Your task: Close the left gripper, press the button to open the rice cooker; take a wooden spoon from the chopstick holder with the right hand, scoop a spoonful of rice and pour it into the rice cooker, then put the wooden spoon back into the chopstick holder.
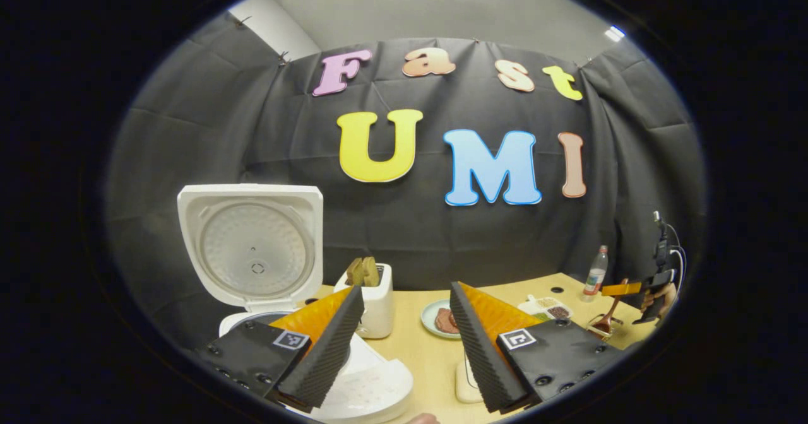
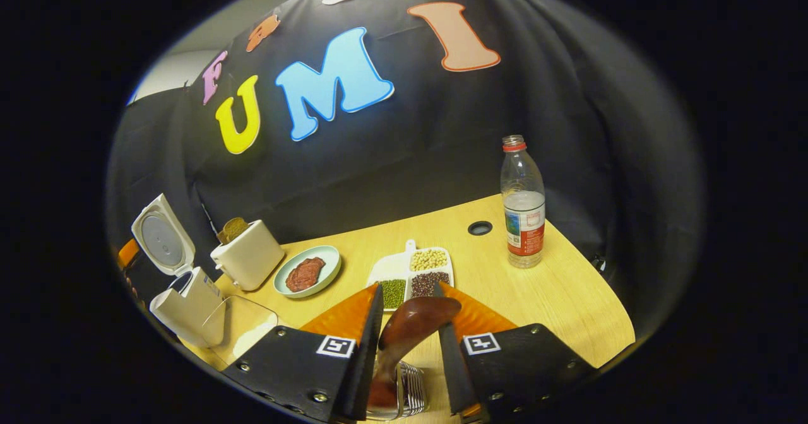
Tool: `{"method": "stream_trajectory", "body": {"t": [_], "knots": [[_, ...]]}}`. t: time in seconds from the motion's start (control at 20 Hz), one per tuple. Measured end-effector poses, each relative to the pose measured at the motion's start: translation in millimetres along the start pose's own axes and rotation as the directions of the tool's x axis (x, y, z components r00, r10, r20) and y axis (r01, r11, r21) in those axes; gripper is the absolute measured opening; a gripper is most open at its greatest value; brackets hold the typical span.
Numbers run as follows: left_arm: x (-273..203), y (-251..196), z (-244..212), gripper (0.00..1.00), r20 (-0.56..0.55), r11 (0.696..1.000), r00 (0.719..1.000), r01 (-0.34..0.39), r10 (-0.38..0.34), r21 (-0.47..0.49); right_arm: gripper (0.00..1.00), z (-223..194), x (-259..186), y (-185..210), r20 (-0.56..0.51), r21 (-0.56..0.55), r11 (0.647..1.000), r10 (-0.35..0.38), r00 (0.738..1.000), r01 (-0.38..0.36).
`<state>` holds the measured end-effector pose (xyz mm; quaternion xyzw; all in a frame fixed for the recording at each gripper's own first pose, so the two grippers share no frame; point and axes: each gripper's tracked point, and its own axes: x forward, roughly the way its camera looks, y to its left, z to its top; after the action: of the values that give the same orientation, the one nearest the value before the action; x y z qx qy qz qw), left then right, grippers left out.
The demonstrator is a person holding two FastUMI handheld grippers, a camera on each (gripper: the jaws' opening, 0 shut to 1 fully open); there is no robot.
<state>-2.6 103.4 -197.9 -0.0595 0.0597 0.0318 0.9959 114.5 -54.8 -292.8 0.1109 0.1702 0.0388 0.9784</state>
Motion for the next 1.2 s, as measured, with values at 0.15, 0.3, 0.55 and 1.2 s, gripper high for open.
{"method": "stream_trajectory", "body": {"t": [0.15,0.3,0.55,1.2], "knots": [[1,-6,-3,0.94,-0.001,1.000,1.000,0.010,-0.010,0.006,0.48,3,-12,9,0.029,-0.074,0.997,0.015,0.999,-0.013],[-2,-11,-4,0.94,0.000,1.000,1.000,0.020,-0.020,0.014,0.48,6,-21,16,0.033,-0.064,0.997,0.042,0.999,-0.040],[-12,-2,0,0.94,0.007,1.000,1.000,0.009,-0.009,0.013,0.17,-4,-25,29,-0.015,0.145,0.984,0.104,0.995,-0.100],[-26,-10,2,0.94,0.028,0.999,0.999,0.036,-0.037,0.023,0.17,77,-59,66,0.114,0.082,0.993,0.079,0.990,-0.088]]}}
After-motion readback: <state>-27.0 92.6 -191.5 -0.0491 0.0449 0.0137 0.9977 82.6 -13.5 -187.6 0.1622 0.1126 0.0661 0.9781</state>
